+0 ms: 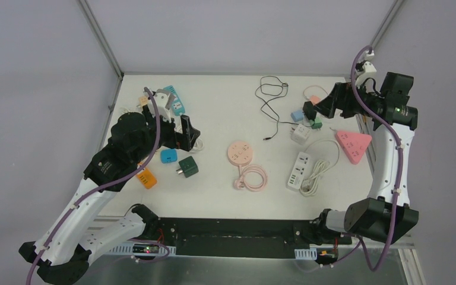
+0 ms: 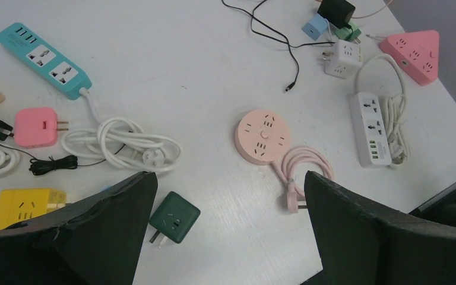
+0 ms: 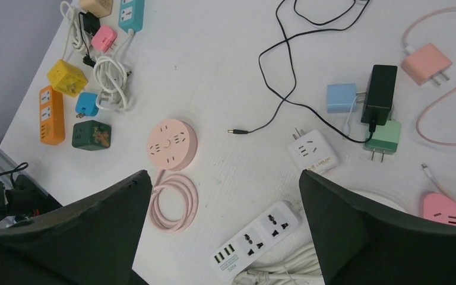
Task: Pull the plug off the socket
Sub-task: Reset both arms
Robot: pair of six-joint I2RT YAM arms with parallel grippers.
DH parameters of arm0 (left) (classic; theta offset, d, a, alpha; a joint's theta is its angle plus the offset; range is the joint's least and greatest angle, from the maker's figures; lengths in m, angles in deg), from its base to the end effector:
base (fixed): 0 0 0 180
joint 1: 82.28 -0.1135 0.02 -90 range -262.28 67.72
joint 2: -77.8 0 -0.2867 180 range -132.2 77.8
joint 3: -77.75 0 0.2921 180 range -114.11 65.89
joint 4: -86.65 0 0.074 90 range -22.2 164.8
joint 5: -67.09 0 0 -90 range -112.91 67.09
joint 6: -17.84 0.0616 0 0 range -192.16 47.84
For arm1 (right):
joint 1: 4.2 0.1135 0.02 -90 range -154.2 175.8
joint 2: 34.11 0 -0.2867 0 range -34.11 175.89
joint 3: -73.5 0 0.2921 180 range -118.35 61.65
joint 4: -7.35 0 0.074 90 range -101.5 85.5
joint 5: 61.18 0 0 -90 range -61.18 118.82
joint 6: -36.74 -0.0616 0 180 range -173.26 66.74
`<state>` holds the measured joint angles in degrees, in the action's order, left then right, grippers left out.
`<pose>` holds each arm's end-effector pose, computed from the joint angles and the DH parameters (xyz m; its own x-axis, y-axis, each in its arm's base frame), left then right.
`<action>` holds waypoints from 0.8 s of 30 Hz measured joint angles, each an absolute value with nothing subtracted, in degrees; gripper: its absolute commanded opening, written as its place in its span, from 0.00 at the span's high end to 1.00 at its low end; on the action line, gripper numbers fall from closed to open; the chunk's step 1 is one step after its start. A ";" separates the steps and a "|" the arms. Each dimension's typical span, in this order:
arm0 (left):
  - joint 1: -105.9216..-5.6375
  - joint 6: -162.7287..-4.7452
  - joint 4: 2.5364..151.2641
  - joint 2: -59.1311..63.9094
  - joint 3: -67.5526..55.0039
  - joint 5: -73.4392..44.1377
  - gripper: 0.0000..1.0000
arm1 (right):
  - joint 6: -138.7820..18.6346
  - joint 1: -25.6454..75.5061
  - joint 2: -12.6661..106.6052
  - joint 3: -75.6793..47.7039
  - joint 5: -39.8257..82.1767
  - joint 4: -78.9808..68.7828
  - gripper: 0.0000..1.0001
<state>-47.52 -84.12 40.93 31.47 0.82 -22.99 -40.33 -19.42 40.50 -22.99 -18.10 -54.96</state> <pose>0.1679 -0.1164 0.4342 -0.3276 -0.0249 -0.9445 0.5123 0.8353 -0.1997 0.3045 -0.0362 0.4235 -0.5300 -0.0142 -0.8479 -0.4881 0.8227 0.2913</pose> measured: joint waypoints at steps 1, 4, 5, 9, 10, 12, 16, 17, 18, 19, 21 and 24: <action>-47.52 -83.91 40.78 31.49 0.82 -23.01 0.01 | -40.33 -19.62 40.50 -22.86 -18.69 -54.96 0.00; -47.52 -83.10 40.19 31.49 0.82 -23.05 0.01 | -41.07 -20.56 40.50 -22.80 -20.22 -54.89 0.00; -47.52 -82.92 40.05 31.49 0.82 -23.10 0.01 | -41.38 -21.04 40.50 -22.75 -20.79 -54.72 0.00; -47.52 -81.74 39.62 31.49 0.82 -24.08 0.01 | -43.35 -23.03 40.50 -21.79 -23.28 -53.47 0.00; -47.52 -81.61 39.57 31.47 0.82 -24.23 0.01 | -43.92 -23.42 40.50 -21.49 -23.69 -53.17 0.00; -47.52 -81.35 39.57 31.47 0.82 -24.41 0.01 | -45.47 -24.34 40.52 -20.55 -24.26 -51.90 0.00; -47.52 -80.50 39.57 31.45 0.86 -24.52 0.01 | -47.87 -26.02 40.54 -18.91 -24.18 -49.91 0.00; -47.52 -80.34 39.60 31.43 0.90 -24.54 0.01 | -48.48 -26.46 40.54 -18.58 -24.15 -49.30 0.00; -47.52 -80.17 39.57 31.40 0.93 -24.56 0.01 | -49.14 -26.81 40.54 -18.32 -24.15 -48.75 0.00; -47.52 -80.08 39.55 31.34 0.95 -24.56 0.01 | -49.79 -27.07 40.54 -18.08 -24.13 -48.14 0.00; -47.52 -79.99 39.57 31.16 1.08 -24.56 0.01 | -51.39 -27.40 40.54 -17.71 -23.94 -46.98 0.00; -47.52 -79.99 39.57 30.64 1.25 -24.58 0.01 | -53.40 -27.53 40.54 -17.14 -23.54 -45.67 0.00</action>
<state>-47.52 -79.99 39.57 30.64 1.25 -24.58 -53.40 -27.53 40.54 -17.14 -23.54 -45.67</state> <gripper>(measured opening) 0.992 0.996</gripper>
